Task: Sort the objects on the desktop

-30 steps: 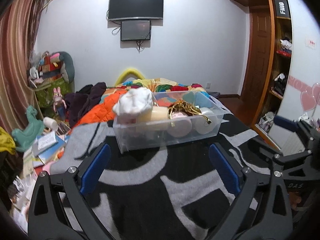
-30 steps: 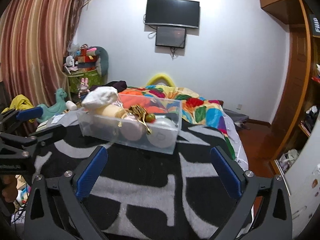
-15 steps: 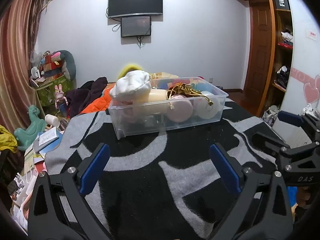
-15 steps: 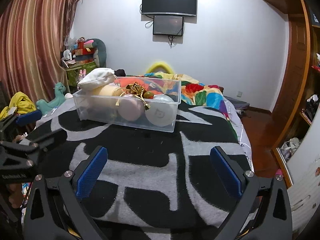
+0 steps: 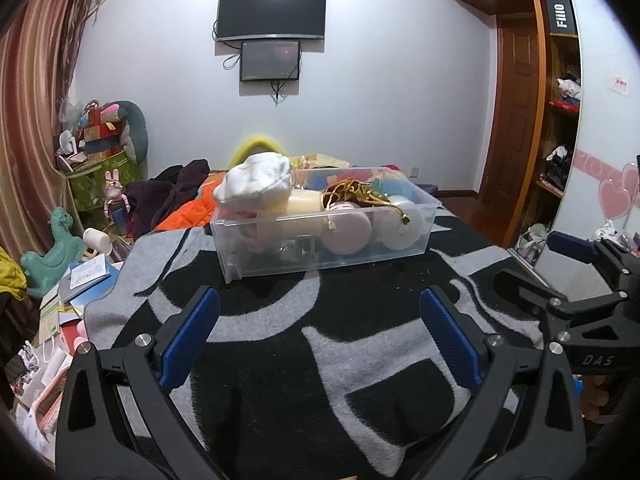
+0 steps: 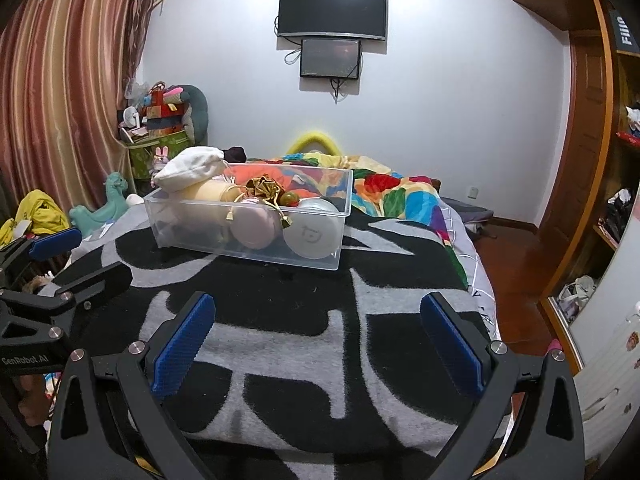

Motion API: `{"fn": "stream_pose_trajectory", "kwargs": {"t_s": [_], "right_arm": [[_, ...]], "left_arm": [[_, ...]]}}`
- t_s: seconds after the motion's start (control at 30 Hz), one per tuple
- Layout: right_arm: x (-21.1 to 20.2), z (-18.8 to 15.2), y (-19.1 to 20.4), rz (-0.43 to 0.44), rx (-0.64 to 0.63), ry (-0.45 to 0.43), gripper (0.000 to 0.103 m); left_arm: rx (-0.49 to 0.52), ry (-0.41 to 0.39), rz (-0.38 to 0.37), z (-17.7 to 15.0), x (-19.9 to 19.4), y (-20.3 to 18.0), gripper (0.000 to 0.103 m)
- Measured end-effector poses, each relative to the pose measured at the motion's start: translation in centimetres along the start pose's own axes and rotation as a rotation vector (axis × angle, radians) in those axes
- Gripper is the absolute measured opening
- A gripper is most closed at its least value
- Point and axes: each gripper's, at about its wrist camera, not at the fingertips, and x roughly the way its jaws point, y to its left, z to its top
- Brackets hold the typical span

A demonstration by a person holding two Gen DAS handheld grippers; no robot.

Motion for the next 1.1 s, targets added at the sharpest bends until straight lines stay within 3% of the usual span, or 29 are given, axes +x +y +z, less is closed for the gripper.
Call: {"fn": "stream_pose_trajectory", "kwargs": {"t_s": [0.57, 1.1], "right_arm": [[-0.32, 0.21, 0.23, 0.005, -0.012, -0.013, 0.102], [-0.09, 0.01, 0.12, 0.006, 0.006, -0.014, 0.102]], "left_arm": [[-0.014, -0.013, -0.028, 0.25, -0.42, 0.00, 0.101], [-0.018, -0.028, 0.000, -0.15, -0.31, -0.20, 0.102]]}}
